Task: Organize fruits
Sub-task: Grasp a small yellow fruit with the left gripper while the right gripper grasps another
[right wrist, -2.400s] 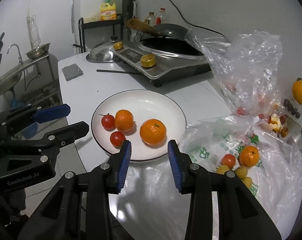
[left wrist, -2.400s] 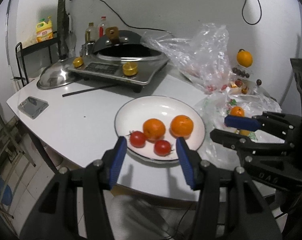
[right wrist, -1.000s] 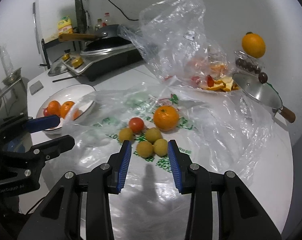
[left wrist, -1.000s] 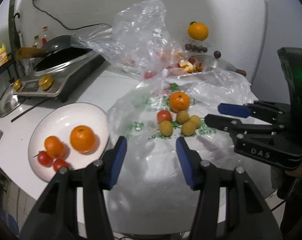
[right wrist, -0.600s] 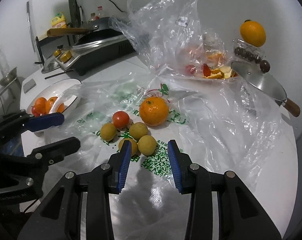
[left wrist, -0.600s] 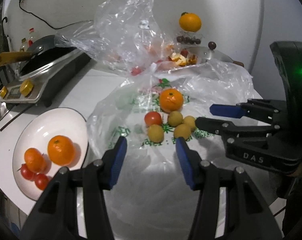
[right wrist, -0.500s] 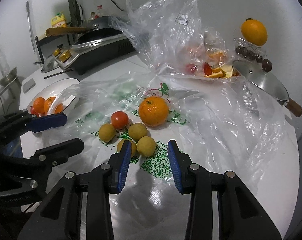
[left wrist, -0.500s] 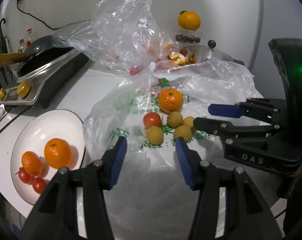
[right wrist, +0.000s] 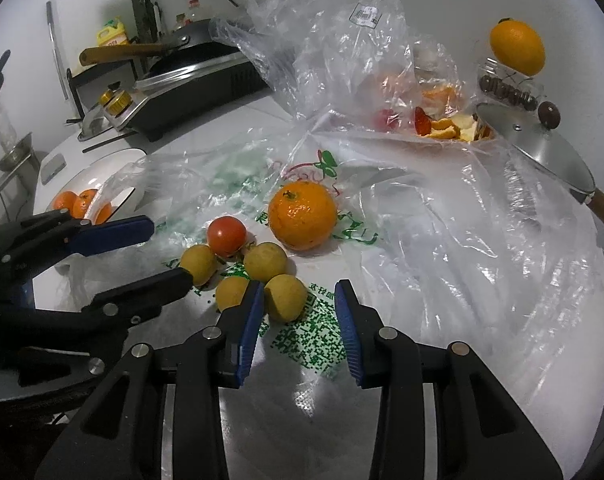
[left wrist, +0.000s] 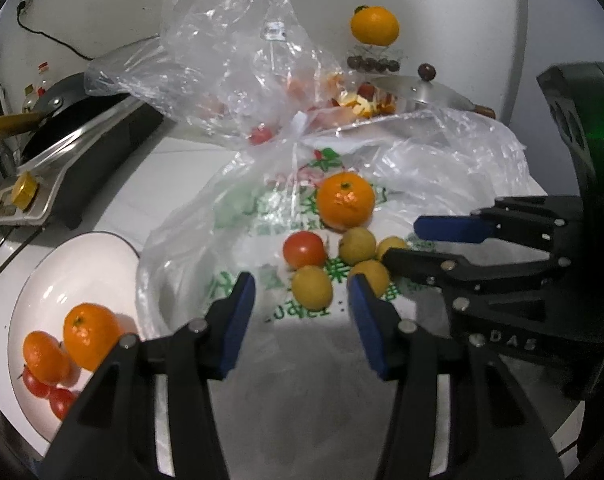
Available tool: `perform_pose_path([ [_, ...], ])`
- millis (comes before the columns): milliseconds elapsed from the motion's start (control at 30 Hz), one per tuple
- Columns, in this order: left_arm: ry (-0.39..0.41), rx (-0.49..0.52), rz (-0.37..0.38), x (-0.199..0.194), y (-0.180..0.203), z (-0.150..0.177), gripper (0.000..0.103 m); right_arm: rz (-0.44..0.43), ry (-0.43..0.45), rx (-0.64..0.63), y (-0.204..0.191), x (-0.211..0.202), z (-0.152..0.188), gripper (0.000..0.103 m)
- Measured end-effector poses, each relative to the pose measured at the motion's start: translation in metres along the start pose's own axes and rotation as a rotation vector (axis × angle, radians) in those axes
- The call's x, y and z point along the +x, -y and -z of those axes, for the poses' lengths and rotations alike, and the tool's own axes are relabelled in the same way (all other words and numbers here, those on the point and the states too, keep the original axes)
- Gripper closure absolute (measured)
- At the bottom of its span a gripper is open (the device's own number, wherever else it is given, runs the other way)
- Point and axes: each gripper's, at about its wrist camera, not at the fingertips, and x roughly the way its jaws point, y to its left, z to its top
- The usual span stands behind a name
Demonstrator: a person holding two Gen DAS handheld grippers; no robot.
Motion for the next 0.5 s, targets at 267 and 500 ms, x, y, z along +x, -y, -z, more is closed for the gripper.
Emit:
perform_pose_path([
  [267, -0.025, 0.028, -0.01, 0.014, 0.002, -0.002, 0.061, -0.013, -0.026, 0.013, 0.001, 0.009, -0.002, 0.076],
  [500, -0.033, 0.062, 0.004, 0.017, 0.008, -0.002, 0.075, -0.015, -0.02, 0.024, 0.003, 0.006, 0.0, 0.076],
])
